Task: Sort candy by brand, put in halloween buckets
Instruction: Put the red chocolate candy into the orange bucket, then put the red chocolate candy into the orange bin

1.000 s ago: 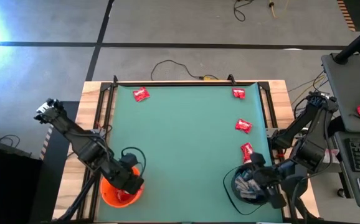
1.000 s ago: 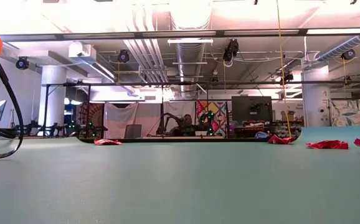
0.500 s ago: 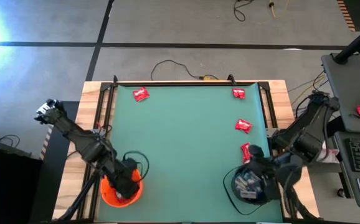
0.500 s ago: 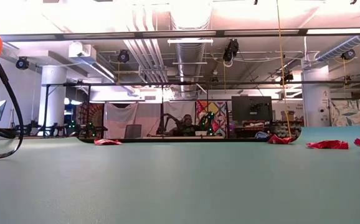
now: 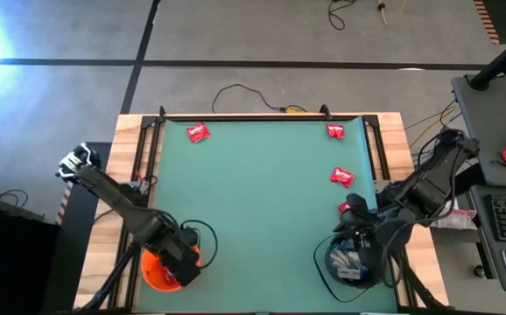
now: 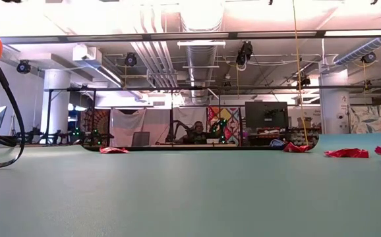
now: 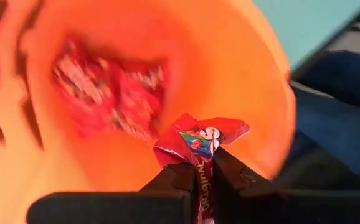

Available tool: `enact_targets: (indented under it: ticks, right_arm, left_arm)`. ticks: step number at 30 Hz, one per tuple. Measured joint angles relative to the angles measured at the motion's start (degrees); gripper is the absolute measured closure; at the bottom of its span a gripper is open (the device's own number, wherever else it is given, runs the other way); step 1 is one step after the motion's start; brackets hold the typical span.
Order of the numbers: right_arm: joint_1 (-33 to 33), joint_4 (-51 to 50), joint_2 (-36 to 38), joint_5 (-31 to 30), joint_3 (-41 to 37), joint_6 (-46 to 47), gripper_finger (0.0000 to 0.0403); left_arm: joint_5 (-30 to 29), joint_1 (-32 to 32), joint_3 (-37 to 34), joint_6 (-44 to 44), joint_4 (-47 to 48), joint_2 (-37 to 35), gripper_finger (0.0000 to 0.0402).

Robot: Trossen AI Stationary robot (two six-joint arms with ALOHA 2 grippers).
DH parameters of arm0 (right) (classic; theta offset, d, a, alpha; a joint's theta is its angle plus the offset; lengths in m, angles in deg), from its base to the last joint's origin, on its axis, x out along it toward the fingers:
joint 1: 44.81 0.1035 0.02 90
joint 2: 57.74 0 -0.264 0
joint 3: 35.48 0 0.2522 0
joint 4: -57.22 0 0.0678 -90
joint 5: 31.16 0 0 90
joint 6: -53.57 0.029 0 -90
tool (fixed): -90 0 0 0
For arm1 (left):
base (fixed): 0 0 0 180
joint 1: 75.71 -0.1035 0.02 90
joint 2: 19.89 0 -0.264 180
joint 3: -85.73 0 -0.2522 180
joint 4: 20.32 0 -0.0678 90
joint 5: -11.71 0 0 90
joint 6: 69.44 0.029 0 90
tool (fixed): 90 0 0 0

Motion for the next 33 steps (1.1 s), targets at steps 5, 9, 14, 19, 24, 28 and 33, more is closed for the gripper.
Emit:
enact_targets:
  ticks: [5, 9, 14, 19, 24, 28, 33]
  right_arm:
    - [0.0, -0.33, -1.58, 0.02, -0.04, 0.11, 0.0184]
    - [-0.74, -0.96, -1.67, 0.04, 1.3, -1.56, 0.0184]
    - [-1.98, -6.45, -1.33, 0.0, 7.37, -4.19, 0.0184]
    - [-2.95, -8.26, -1.13, -0.81, 10.43, -6.85, 0.0184]
    - [-2.95, -8.33, -1.15, -3.48, 9.85, -7.25, 0.0184]
    - [-2.95, -7.83, -1.24, -4.43, 9.51, -7.2, 0.0184]
    - [-2.95, -3.55, -1.22, -6.36, 9.9, -7.33, 0.0184]
  left_arm:
    - [-3.3, -0.07, -1.28, 0.22, 2.33, 2.85, 0.0391]
    - [1.07, 0.07, -2.79, 0.12, 3.6, 3.71, 0.0352]
    - [2.51, -0.17, -0.56, 1.82, 5.45, 1.19, 0.0266]
    - [-1.02, -1.13, 6.22, 2.14, 15.71, -1.99, 0.0179]
    - [-8.93, -5.55, 11.32, 1.66, 21.02, -5.32, 0.0117]
    - [-23.48, -13.11, 12.24, 4.79, 21.26, -7.76, 0.01]
    - [-33.31, -27.57, 9.56, 16.73, 19.27, -8.74, 0.0107]
